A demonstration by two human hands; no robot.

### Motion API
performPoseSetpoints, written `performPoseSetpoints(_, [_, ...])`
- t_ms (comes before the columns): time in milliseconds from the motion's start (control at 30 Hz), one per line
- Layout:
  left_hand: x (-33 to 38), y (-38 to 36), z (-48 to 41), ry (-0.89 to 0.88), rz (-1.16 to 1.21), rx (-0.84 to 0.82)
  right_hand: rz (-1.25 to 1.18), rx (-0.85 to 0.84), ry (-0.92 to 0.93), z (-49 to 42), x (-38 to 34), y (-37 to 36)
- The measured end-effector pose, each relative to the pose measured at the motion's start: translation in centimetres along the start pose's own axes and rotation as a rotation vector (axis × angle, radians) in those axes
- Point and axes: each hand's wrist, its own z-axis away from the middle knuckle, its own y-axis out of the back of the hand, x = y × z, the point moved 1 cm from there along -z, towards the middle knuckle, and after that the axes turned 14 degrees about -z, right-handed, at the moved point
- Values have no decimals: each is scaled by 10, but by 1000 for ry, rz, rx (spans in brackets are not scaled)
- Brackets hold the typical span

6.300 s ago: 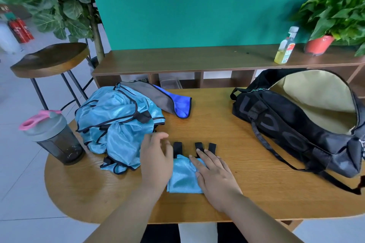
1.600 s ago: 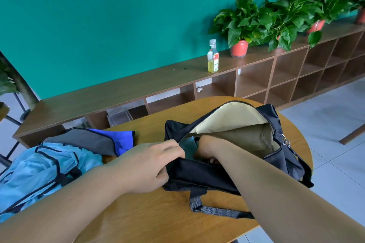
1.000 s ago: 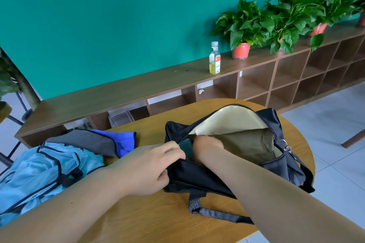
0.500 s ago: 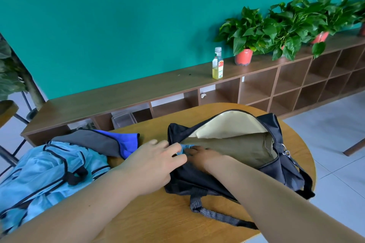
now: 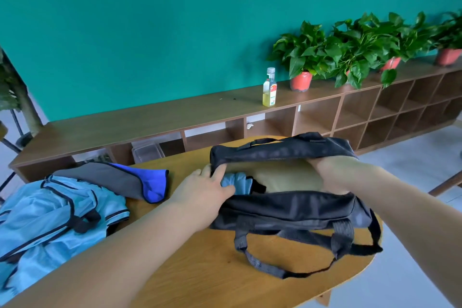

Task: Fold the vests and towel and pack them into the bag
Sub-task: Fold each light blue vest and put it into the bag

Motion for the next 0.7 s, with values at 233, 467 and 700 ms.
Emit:
performPoseSetpoints(233, [24, 14, -46, -26, -40, -5, -69, -73, -149, -15, 14, -5])
performPoseSetpoints(467, [32, 20, -52, 41, -7, 10, -239, -253, 12, -4, -27, -1])
performPoseSetpoints(700, [31, 21, -37, 74, 134, 102, -298, -184, 114, 5, -64, 15])
